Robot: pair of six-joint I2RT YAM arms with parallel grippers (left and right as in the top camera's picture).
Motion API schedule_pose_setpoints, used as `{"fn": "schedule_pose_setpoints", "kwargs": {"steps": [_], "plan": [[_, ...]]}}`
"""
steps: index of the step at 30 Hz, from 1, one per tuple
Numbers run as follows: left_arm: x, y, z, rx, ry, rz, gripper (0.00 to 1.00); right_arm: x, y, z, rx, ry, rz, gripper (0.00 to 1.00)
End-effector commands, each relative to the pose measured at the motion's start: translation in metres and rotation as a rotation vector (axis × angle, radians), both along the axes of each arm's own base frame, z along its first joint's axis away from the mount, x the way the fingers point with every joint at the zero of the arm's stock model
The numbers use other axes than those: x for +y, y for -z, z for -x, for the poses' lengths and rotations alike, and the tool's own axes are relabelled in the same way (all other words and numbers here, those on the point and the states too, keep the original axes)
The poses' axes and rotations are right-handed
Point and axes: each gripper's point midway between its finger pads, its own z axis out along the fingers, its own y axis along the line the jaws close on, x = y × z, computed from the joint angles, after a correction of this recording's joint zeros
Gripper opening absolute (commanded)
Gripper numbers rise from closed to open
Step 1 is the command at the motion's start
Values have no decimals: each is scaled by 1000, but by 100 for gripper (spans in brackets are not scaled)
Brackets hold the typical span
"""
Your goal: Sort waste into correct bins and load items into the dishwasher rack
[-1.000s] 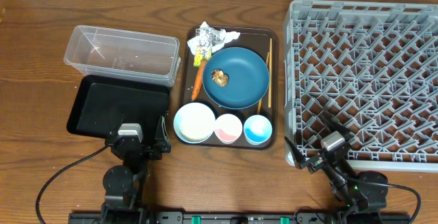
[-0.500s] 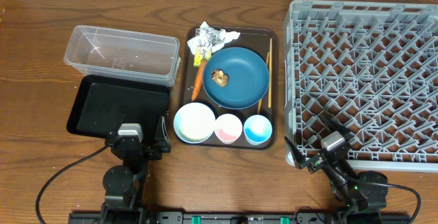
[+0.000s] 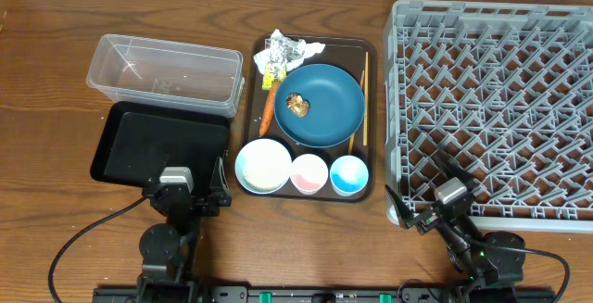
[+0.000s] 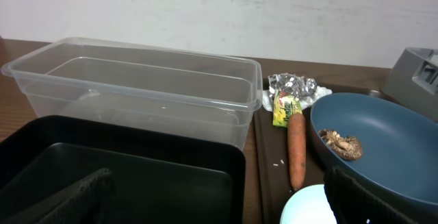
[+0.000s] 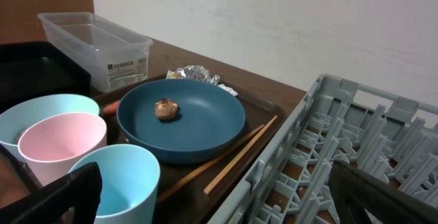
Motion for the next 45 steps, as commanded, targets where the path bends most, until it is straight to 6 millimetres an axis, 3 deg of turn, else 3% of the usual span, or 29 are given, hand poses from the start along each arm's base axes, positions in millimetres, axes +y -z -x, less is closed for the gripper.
{"fn": "schedule_pose_setpoints", "kwargs": {"steps": [1, 12, 16, 21, 25, 29, 34, 37, 41, 45], "plan": [[1, 17, 2, 57, -4, -13, 98, -1, 2, 0, 4, -1, 6, 99], [-6, 9, 1, 25, 30, 38, 98, 3, -16, 2, -75, -26, -2, 99], [-32, -40, 3, -129, 180, 60, 98, -1, -53, 3, -203, -2, -65, 99], [-40, -105, 17, -237, 237, 61, 98, -14, -104, 8, -241, 55, -239, 99], [-44, -135, 20, -150, 261, 65, 98, -14, -133, 8, -232, 56, -238, 99], [-51, -155, 11, 23, 293, 78, 98, -12, -157, -9, -131, 65, -226, 99], [-66, -166, -3, 232, 366, 112, 98, -7, -176, -45, 105, 79, -196, 99], [-72, -161, -13, 344, 390, 133, 98, -4, -178, -67, 276, 89, -165, 99], [-88, -146, -15, 448, 477, 184, 98, 19, -181, -84, 438, -37, -172, 99], [-96, -131, -16, 523, 521, 218, 98, 44, -164, -86, 575, -206, -208, 99]]}}
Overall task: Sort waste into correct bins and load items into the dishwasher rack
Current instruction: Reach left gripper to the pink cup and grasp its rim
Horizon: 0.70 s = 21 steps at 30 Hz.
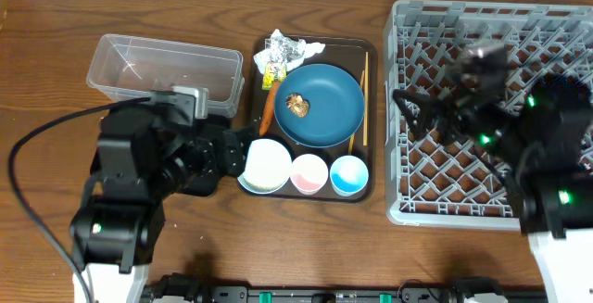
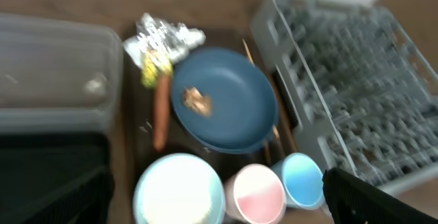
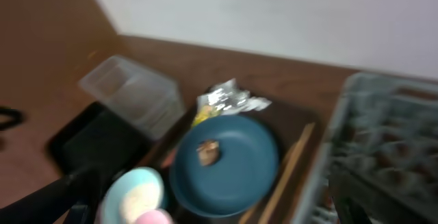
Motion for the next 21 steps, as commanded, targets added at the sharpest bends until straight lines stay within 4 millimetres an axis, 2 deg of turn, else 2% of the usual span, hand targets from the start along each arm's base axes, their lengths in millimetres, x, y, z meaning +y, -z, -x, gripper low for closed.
{"fn": "schedule_pose_setpoints", "kwargs": {"steps": [1, 7, 11, 17, 21], "plan": [[-13, -2, 3, 35, 62, 51, 98, 22, 5, 5, 70, -153, -84, 99], [-20, 33, 7, 171, 103, -5, 98, 19, 27, -13, 131, -122, -68, 99], [-32, 73, 13, 293, 128, -161, 98, 6, 40, -26, 184, -3, -55, 99], [-53, 122, 15, 358, 183, -436, 98, -6, 48, -32, 215, 88, -34, 99], [-69, 145, 8, 373, 218, -492, 98, -6, 49, -31, 223, 88, -32, 99]]}}
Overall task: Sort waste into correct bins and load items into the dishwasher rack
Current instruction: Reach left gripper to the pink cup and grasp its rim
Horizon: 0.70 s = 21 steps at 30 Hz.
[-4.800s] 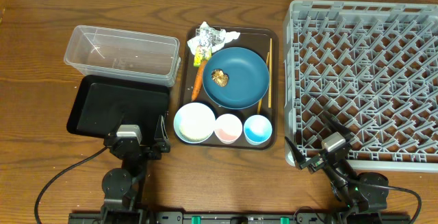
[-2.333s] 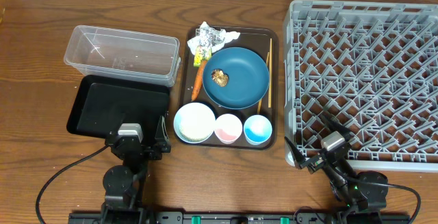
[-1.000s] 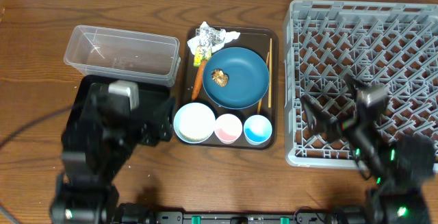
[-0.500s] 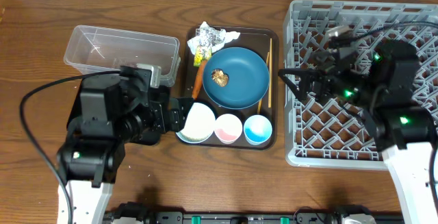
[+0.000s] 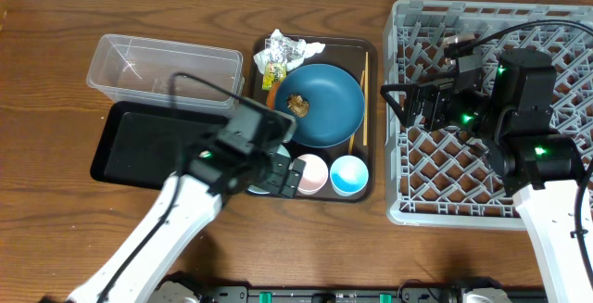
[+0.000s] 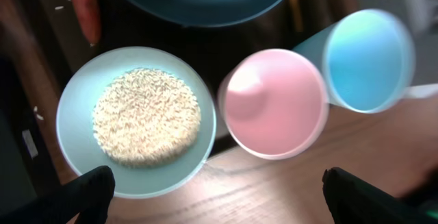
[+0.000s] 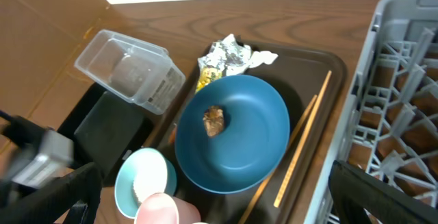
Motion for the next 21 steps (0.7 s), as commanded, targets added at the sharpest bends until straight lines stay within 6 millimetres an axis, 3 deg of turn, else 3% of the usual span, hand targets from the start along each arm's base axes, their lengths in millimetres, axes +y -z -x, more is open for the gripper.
{"fn": "schedule_pose_setpoints", "kwargs": {"steps": [1, 5, 11, 21], "plan": [[-2, 11, -17, -47, 10, -87, 98, -7, -3, -4, 5, 43, 4, 99], [-18, 32, -20, -24, 56, -108, 83, -7, 1, -5, 19, 44, 7, 99], [-22, 56, -19, 26, 81, -148, 59, -7, 3, -5, 27, 44, 8, 99], [-24, 60, -21, 28, 86, -150, 29, -11, 6, -8, 31, 64, 24, 99]]}}
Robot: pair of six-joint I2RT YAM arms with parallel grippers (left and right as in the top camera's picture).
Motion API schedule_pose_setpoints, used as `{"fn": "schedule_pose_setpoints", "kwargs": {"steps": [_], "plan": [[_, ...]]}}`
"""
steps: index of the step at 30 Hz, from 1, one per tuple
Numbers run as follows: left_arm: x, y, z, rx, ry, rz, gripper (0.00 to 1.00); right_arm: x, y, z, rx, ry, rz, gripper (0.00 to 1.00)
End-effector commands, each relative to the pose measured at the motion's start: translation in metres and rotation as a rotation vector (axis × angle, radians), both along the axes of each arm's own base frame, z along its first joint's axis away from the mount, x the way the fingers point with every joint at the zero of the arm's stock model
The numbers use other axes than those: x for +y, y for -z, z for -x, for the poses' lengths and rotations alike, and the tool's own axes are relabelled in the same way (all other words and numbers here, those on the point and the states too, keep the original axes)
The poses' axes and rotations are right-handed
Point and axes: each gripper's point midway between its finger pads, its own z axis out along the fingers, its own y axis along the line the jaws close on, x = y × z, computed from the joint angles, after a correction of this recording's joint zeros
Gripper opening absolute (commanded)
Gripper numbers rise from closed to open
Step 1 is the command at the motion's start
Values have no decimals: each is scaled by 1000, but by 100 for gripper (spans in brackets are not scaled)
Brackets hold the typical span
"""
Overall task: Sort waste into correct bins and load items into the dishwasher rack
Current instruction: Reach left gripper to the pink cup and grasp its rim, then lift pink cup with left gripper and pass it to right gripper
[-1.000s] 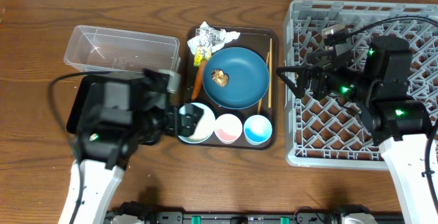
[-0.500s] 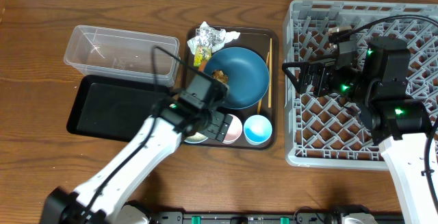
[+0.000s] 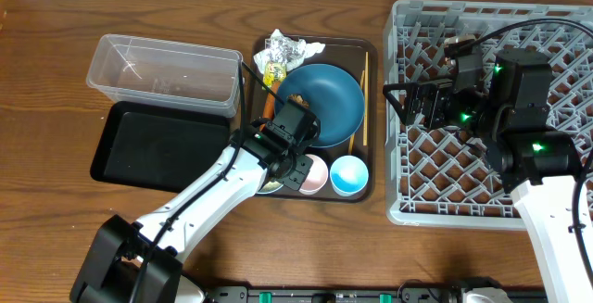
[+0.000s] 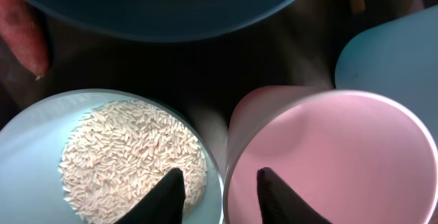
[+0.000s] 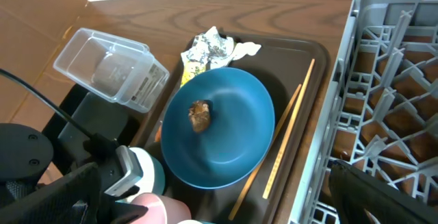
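Observation:
A brown tray (image 3: 371, 184) holds a blue plate (image 3: 324, 108) with a food scrap (image 3: 298, 106), a carrot (image 3: 268, 110), crumpled foil (image 3: 283, 51), chopsticks (image 3: 364, 99), a rice bowl (image 4: 102, 155), a pink cup (image 4: 328, 162) and a blue cup (image 3: 348, 175). My left gripper (image 4: 219, 200) is low over the pink cup's left rim. It is open but narrowed, one finger over the rice and the other inside the cup. My right gripper (image 5: 213, 176) hangs wide open and empty above the left edge of the grey dishwasher rack (image 3: 500, 108).
A clear plastic bin (image 3: 167, 73) and a black bin (image 3: 157, 145) lie left of the tray. A yellow packet (image 3: 271, 69) sits by the foil. My left arm covers most of the rice bowl in the overhead view. The rack fills the right side.
My left gripper has dropped from above the bowl and cups to the pink cup's rim, and its fingers have narrowed. My right gripper has barely shifted.
Both arms sat folded at the table's front edge, grippers open. Then they were raised, the left by the black bin and the right over the rack. The left was then above the rice bowl and cups, and now straddles the pink cup's rim.

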Motion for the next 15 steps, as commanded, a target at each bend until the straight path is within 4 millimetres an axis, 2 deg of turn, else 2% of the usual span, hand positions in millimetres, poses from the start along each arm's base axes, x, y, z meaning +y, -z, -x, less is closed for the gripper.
{"fn": "schedule_pose_setpoints", "kwargs": {"steps": [1, 2, 3, 4, 10, 15], "plan": [[-2, -5, -5, -22, 11, -2, 24, -3, -5, -4, -5, 19, -4, 99], [-2, -5, -5, -22, 10, -2, 19, -3, -5, -4, -5, 19, -4, 99], [-2, -5, -6, -22, 10, -2, 8, -3, -5, -4, -5, 19, -4, 99], [-2, -5, -6, -23, 10, -2, 6, -3, -5, -4, -5, 19, -4, 99], [-2, -14, -6, -39, 10, 10, 6, -3, -5, -4, -6, 19, -4, 99], [-5, -42, -9, -78, 10, 42, 6, -3, -5, -4, -5, 19, -4, 99]]}}
